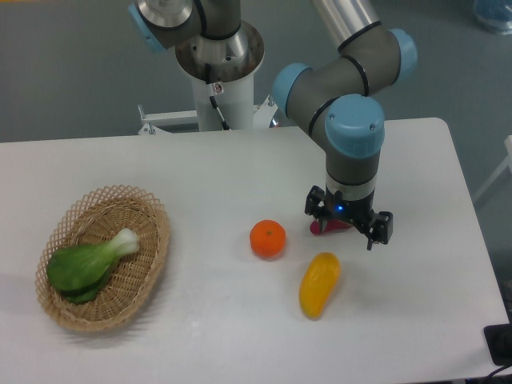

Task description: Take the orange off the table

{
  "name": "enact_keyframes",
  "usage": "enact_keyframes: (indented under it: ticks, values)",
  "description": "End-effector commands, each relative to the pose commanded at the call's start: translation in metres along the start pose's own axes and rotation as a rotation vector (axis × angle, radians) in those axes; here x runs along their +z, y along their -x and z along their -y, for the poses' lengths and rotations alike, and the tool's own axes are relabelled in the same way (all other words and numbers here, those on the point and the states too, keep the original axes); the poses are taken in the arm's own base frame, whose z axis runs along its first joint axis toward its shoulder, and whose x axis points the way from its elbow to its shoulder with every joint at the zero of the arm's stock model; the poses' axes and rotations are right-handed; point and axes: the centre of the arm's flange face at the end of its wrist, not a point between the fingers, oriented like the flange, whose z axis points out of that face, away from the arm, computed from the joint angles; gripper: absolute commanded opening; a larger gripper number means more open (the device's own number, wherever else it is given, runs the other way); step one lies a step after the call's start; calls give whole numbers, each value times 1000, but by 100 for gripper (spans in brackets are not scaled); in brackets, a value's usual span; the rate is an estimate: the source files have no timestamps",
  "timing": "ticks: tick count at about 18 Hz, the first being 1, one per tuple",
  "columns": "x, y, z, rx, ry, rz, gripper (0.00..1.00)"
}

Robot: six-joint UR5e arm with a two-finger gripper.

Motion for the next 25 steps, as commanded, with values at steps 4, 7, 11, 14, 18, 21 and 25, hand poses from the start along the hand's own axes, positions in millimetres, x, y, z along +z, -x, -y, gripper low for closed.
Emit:
enact_keyframes:
  ticks: [4,7,11,14,18,21,25]
  values:
    - [0,0,0,0,-1,-2,100]
    - [0,-1,0,-1,-1,-5,100]
    - [-2,-2,2,-5,-10,-9,100]
    - [-2,-15,16,-55,-13,-10,100]
    - [16,-49,25,-66,7,-38,100]
    - [20,-68,16,-60,3,-33,100]
    - [32,-86,13,-28,18,-60,100]
